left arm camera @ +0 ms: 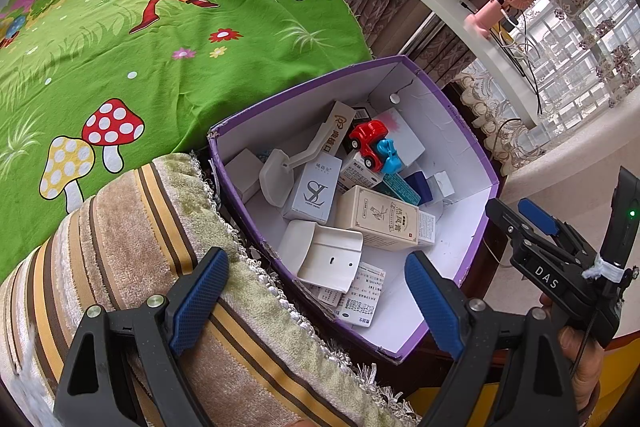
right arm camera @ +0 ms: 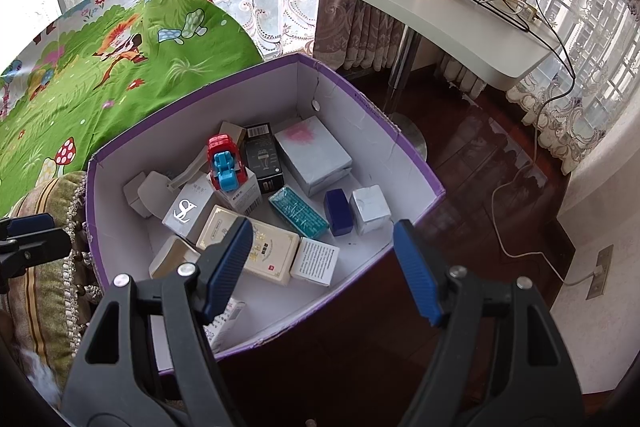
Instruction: Organize rigid objects
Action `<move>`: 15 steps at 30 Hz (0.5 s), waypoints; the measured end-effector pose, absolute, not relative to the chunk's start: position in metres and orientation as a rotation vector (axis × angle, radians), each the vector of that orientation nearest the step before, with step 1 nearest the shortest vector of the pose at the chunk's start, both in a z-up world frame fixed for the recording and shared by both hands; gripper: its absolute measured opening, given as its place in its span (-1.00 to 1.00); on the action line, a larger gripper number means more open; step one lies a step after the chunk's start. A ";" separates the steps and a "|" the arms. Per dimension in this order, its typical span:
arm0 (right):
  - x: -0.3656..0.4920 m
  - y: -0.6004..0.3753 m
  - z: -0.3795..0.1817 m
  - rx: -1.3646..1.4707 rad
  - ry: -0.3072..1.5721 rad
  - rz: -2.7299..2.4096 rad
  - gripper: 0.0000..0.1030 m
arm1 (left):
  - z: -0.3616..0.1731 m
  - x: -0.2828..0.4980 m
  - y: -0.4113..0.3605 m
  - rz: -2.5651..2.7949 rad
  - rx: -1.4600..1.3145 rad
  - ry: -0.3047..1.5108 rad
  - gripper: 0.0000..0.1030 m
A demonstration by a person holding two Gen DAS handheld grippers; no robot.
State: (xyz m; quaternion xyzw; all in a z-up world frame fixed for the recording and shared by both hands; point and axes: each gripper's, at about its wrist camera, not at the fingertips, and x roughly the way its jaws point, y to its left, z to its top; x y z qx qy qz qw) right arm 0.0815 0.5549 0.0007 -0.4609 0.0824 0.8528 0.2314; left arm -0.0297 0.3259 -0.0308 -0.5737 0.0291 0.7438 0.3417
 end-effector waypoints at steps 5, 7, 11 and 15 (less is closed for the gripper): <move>0.081 0.555 0.001 -1.267 0.226 2.345 0.47 | -0.031 -0.030 0.326 1.934 -1.492 0.076 0.76; 0.082 0.555 0.000 -1.268 0.227 2.344 0.47 | -0.031 -0.030 0.326 1.934 -1.492 0.075 0.76; 0.082 0.555 0.000 -1.269 0.227 2.344 0.47 | -0.031 -0.030 0.326 1.934 -1.492 0.075 0.76; 0.082 0.555 0.000 -1.268 0.227 2.344 0.47 | -0.031 -0.030 0.326 1.934 -1.492 0.076 0.76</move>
